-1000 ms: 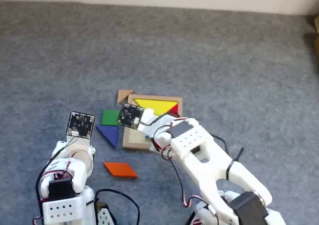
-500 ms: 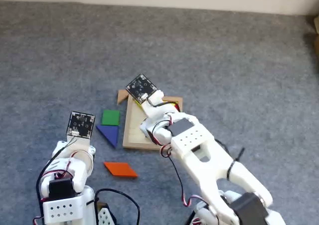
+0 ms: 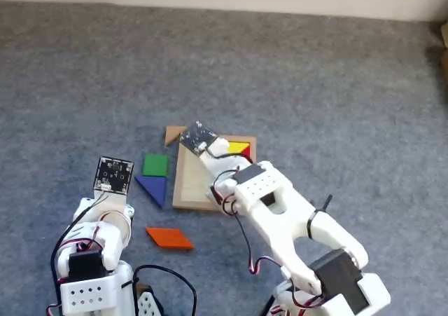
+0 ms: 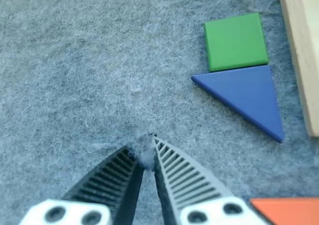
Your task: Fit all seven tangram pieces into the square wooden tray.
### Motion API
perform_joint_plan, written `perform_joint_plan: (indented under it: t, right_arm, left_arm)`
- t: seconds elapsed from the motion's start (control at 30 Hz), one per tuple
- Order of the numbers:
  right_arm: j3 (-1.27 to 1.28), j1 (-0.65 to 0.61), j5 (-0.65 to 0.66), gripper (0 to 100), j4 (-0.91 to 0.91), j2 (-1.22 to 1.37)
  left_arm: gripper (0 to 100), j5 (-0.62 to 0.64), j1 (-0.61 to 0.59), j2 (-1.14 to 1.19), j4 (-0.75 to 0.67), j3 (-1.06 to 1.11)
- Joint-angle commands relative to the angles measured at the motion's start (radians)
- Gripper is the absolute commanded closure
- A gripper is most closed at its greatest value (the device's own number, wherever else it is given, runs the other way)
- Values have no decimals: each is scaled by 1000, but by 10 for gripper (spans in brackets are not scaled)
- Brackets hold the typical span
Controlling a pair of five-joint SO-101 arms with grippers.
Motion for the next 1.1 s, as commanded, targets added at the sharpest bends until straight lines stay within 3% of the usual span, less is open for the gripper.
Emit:
perform_joint_plan:
  t: [0.0, 0.4, 0.57, 1.07]
  right_arm:
    - [-50, 33, 89, 984, 42, -27]
    - [-44, 27, 84, 984, 45, -170]
    - [21, 27, -6, 984, 53, -302]
    - [332, 88, -132, 984, 56, -921]
  left_arm:
    - [993, 5, -10, -28, 5, 21]
    - [993, 5, -10, -28, 5, 21]
    - [993, 5, -10, -28, 5, 21]
    - [993, 5, -10, -28, 5, 21]
